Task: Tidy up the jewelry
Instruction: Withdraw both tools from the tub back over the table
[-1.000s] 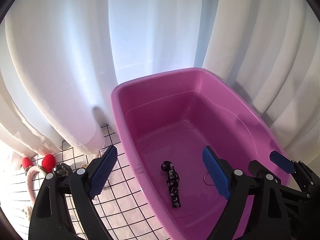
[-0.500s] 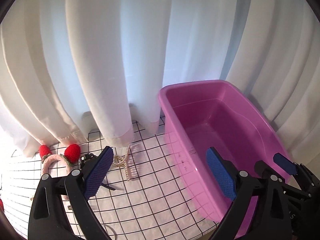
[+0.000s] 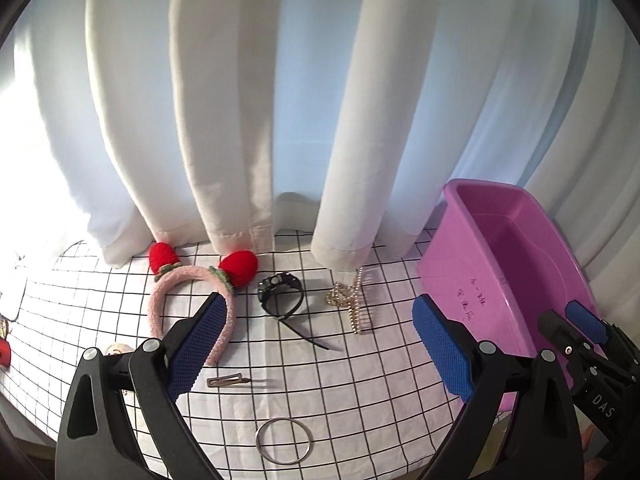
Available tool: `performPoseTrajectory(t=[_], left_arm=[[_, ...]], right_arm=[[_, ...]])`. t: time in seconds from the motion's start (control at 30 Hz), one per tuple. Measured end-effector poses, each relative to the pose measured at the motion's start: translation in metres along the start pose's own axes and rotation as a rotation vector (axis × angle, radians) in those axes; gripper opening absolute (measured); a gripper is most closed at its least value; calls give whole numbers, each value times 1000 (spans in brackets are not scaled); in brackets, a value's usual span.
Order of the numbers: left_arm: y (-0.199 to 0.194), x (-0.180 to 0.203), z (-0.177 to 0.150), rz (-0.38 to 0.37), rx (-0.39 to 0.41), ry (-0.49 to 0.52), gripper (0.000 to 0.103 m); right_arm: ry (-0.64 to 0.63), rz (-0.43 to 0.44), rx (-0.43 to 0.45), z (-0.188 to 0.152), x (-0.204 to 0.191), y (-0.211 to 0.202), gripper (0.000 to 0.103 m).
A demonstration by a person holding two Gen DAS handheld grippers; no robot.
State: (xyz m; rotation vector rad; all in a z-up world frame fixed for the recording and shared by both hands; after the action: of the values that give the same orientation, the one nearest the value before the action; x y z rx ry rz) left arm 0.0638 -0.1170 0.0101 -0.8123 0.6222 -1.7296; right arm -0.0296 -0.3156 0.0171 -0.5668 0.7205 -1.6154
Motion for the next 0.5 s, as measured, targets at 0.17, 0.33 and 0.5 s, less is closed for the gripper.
performPoseTrajectory(t=[0.17,0.33,0.5], left_arm=[[-12,-52,0,52,19,-66,92],[-21,-101,-3,113,34,-124,92],[-24,-147,-12,179,26,-158,92]], right_arm=[[-43,43,-10,6,-33,9,66],[-79,90,-29,3,-63,20,66],[-106,137,-72,-9,-94,35,66]])
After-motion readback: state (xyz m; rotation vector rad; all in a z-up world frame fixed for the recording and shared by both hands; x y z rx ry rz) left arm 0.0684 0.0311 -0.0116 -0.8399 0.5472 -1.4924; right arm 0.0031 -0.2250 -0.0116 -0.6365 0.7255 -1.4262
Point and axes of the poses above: each gripper's, at about its wrist camera, not at the fingertips, and y roughly the way its jaws point, x to its right, z to its top, the point moved 1 cm from there along y, roughly the way its jaws point, and after that the axes turned 8 degrees about -y, right-handed, at the moved point
